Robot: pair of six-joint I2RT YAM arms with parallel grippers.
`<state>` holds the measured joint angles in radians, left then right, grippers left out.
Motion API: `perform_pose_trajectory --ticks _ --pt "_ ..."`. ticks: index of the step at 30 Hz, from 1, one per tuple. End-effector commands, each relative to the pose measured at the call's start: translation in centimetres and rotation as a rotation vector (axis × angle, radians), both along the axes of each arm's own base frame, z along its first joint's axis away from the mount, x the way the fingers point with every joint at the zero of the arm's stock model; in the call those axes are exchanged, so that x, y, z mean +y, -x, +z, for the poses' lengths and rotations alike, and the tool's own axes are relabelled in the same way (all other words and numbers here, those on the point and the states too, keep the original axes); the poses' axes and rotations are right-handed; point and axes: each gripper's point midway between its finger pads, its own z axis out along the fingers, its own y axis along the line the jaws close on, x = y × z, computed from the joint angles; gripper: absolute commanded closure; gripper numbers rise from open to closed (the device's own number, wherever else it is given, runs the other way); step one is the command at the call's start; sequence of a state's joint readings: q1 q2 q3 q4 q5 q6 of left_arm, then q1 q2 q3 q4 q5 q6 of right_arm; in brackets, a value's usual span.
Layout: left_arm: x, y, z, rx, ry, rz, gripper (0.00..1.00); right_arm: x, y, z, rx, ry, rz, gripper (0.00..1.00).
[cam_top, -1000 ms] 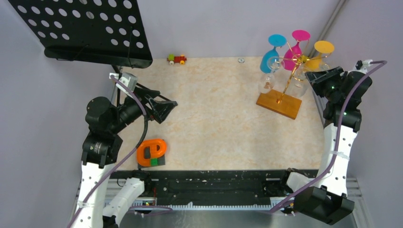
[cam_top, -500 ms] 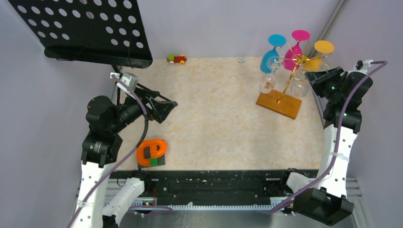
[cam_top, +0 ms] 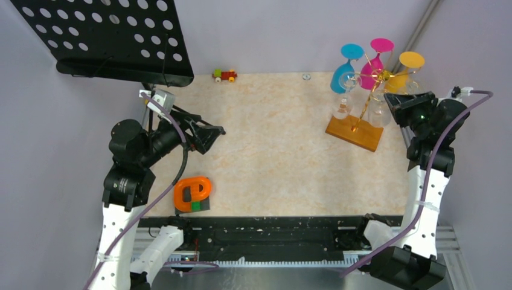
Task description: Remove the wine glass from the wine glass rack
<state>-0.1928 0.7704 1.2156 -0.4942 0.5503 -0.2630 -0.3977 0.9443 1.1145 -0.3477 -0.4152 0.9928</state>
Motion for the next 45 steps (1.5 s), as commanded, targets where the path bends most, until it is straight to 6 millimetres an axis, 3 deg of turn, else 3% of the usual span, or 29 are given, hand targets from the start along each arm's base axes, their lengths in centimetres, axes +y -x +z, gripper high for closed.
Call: perform_pose_trajectory --ticks 1,10,32,45 --pt "0.3 0.0 1.4 -0.039 0.004 0.022 0.01 -0.1 0.7 2.5 -0.100 -0.024 -0.030 1.00" --pt "0.5 -0.1 1.3 -0.039 0.001 0.035 0.01 0.4 2.1 5.7 -0.176 -0.023 -0.046 1.00" --pt "0.6 -0.4 1.3 -0.034 -0.001 0.048 0.01 1.5 -0.9 4.4 -0.219 -0.140 0.092 1.00" --pt "0.5 -0.7 1.3 -0.020 0.004 0.044 0.01 -0.7 -2.6 4.8 -0.249 -0.108 0.002 1.00"
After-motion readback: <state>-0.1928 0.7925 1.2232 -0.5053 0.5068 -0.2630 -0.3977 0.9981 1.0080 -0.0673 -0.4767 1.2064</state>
